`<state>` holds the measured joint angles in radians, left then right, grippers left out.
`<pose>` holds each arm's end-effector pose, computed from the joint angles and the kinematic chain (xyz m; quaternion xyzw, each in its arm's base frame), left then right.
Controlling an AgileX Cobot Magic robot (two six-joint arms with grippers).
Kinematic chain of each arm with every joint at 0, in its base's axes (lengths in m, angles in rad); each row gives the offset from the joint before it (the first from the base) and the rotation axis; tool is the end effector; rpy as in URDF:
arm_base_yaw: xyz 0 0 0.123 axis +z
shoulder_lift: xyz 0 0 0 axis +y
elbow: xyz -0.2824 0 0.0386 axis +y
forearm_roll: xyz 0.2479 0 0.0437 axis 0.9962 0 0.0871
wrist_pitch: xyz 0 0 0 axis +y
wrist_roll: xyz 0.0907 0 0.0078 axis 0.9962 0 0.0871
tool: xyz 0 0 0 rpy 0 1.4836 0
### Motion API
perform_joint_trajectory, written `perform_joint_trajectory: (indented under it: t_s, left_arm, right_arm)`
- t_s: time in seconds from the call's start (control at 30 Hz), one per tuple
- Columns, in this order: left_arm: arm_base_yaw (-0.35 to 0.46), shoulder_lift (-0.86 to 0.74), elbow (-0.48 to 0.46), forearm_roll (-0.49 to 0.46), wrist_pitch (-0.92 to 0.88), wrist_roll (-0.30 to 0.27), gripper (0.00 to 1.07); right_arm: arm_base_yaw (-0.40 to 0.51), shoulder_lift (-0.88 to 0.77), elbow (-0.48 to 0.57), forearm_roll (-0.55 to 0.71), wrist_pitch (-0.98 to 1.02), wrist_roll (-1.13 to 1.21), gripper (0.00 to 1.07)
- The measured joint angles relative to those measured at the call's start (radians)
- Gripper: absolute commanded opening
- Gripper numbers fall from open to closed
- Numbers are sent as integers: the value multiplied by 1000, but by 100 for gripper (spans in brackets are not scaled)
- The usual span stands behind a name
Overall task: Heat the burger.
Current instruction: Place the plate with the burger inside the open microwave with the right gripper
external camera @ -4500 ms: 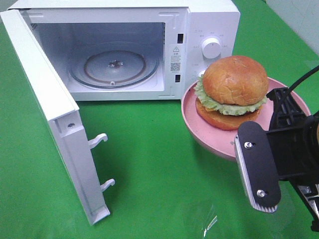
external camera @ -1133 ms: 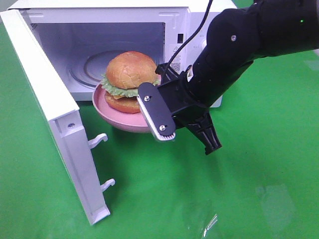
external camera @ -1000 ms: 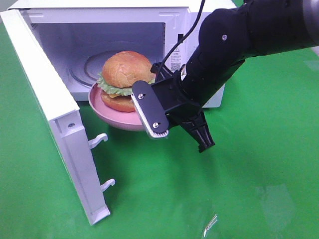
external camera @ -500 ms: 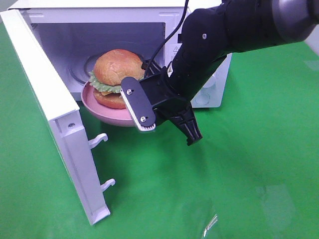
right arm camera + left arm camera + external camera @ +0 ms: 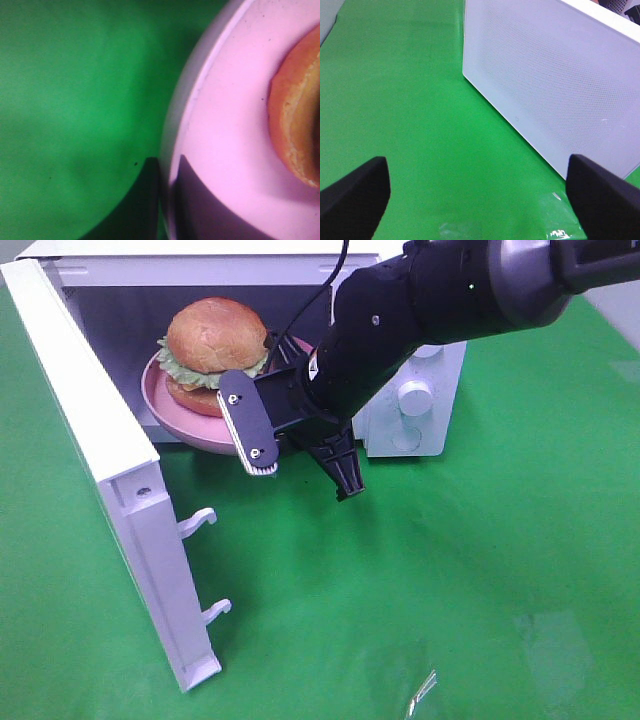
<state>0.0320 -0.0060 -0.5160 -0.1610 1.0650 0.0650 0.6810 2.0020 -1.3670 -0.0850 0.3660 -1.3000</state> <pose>-0.0080 -0.0130 0.2820 0.0181 0.8457 -0.0546 0.5306 0.3391 0.2712 0.1795 -0.8088 0.4912 -0.1241 0.2987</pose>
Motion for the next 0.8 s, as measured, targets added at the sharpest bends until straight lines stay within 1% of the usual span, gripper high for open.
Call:
perform_joint_trajectory:
  t_s: [0.3, 0.33, 0.53, 0.6, 0.7, 0.8]
  left_arm:
    - [0, 0, 0, 0, 0, 0, 87]
    - [0, 0, 0, 0, 0, 0, 87]
    - [0, 0, 0, 0, 0, 0, 87]
    - [0, 0, 0, 0, 0, 0, 87]
    - [0, 0, 0, 0, 0, 0, 87]
    - [0, 0, 0, 0, 0, 0, 87]
  right_arm:
    - [0, 55, -65, -23, -1, 15, 0]
    - [-1, 75, -91, -24, -1, 32, 0]
    - [-3, 118, -151, -24, 4, 65, 0]
    - [-8, 156, -206, -35, 30, 82, 0]
    - [-8, 164, -217, -38, 38, 82, 0]
    - [-13, 201, -265, -47, 66, 86, 0]
